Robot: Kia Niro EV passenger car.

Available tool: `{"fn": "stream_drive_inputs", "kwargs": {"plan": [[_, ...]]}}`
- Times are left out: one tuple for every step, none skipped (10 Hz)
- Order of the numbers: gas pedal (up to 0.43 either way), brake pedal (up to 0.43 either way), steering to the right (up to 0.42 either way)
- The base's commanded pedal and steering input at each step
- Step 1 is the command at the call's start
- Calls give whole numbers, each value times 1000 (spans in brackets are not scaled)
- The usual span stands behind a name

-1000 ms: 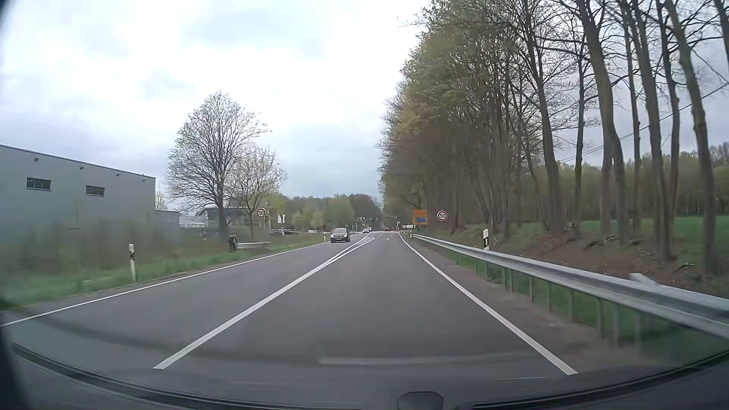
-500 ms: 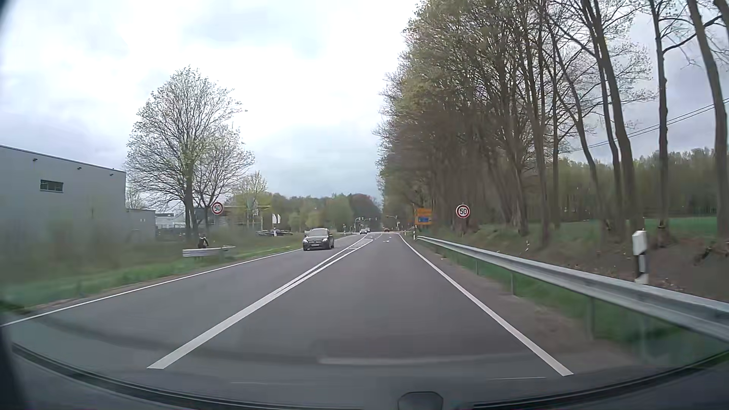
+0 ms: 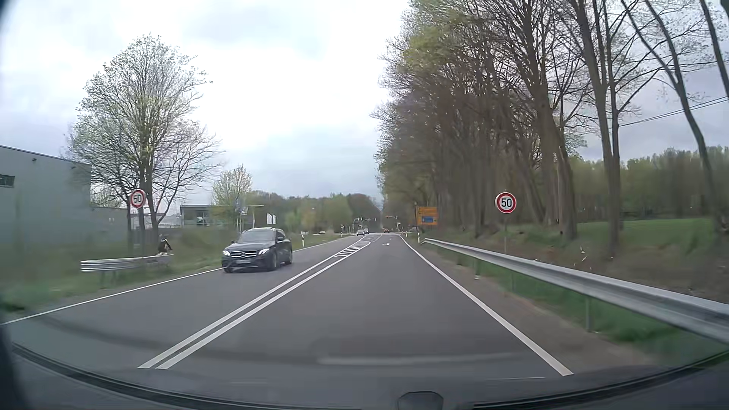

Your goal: Follow the waypoints while adhering to traffic rules and regulations

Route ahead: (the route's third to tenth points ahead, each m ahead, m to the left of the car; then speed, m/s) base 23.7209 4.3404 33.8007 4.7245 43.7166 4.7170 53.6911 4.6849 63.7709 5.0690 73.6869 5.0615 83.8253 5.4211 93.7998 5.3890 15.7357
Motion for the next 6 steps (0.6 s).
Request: {"fn": "stream_drive_inputs", "kwargs": {"plan": [[118,6,0],[130,6,1],[130,6,3],[130,0,3],[130,6,3],[130,6,3]]}}
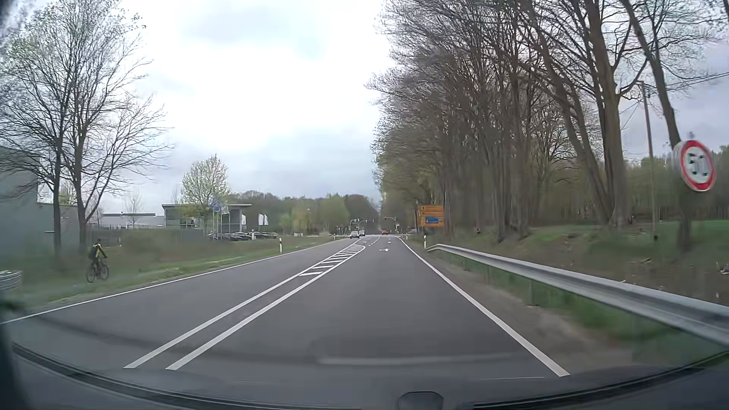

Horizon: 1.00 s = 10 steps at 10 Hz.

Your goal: Follow the waypoints while adhering to traffic rules and regulations

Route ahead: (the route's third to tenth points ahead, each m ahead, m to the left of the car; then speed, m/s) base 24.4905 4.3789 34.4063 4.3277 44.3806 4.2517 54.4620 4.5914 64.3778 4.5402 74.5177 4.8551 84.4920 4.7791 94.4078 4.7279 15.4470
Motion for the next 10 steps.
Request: {"fn": "stream_drive_inputs", "kwargs": {"plan": [[130,6,3],[130,6,3],[130,6,3],[130,6,3],[130,6,3],[130,6,3],[130,6,3],[130,0,2],[130,6,3],[130,6,1]]}}
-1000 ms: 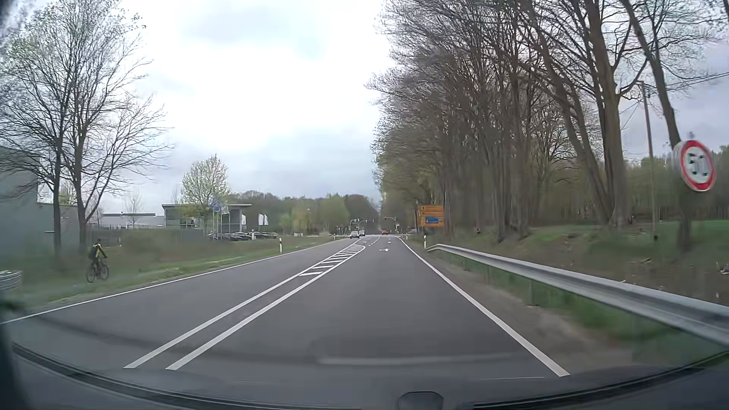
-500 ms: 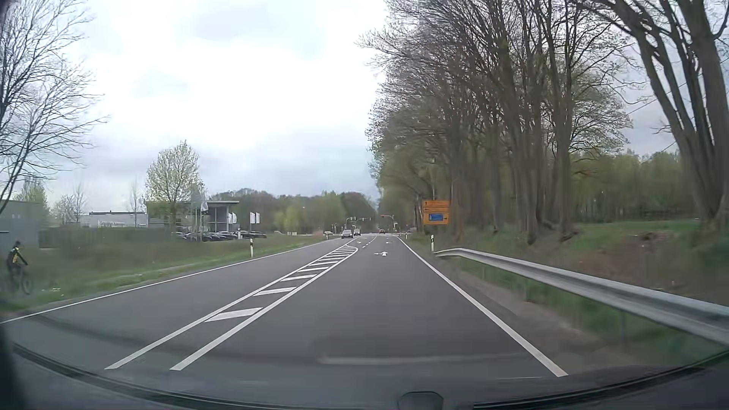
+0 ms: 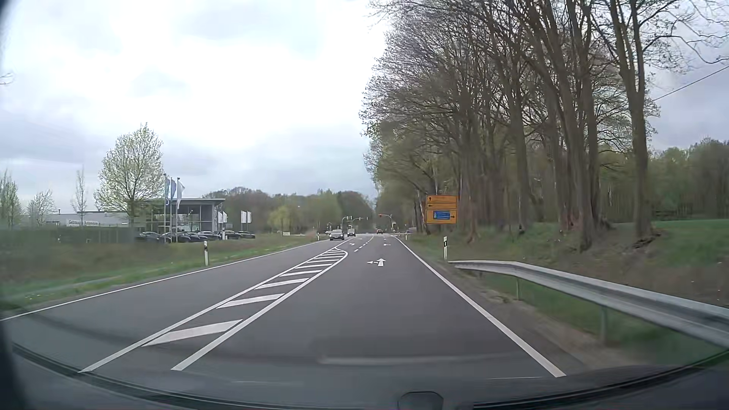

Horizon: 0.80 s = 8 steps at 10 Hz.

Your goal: Follow the waypoints while adhering to traffic rules and regulations

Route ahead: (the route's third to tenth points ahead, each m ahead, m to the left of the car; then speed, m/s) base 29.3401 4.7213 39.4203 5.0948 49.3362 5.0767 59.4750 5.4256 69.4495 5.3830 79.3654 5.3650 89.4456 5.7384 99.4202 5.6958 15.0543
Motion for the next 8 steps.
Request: {"fn": "stream_drive_inputs", "kwargs": {"plan": [[130,6,0],[130,6,0],[130,6,0],[130,6,-1],[130,6,-1],[130,6,-1],[130,6,-2],[130,6,-2]]}}
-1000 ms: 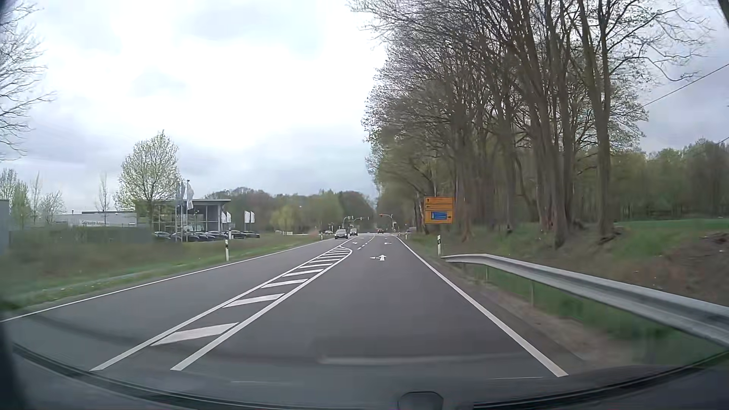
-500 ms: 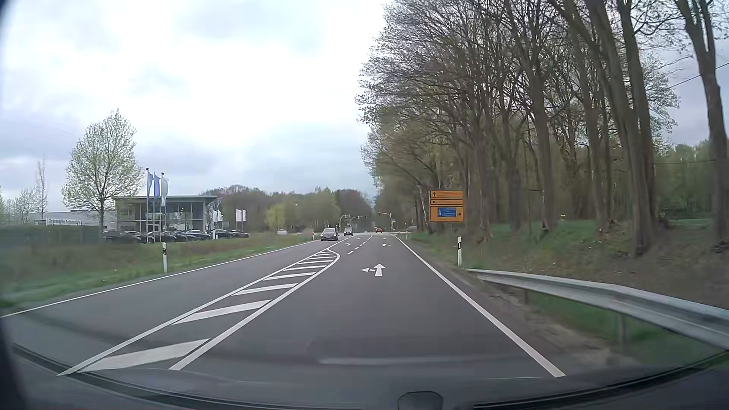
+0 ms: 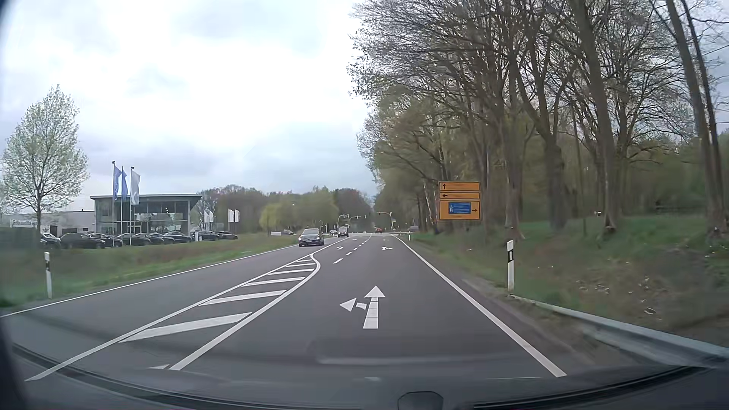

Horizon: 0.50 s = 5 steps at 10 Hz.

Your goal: Follow the waypoints while adhering to traffic rules and regulations

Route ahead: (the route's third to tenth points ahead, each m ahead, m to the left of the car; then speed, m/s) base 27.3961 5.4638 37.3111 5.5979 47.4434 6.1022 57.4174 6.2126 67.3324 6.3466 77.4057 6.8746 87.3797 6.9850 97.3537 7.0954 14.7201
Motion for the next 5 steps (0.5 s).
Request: {"fn": "stream_drive_inputs", "kwargs": {"plan": [[130,6,-3],[130,6,-3],[130,0,-4],[130,6,-4],[130,6,-4]]}}
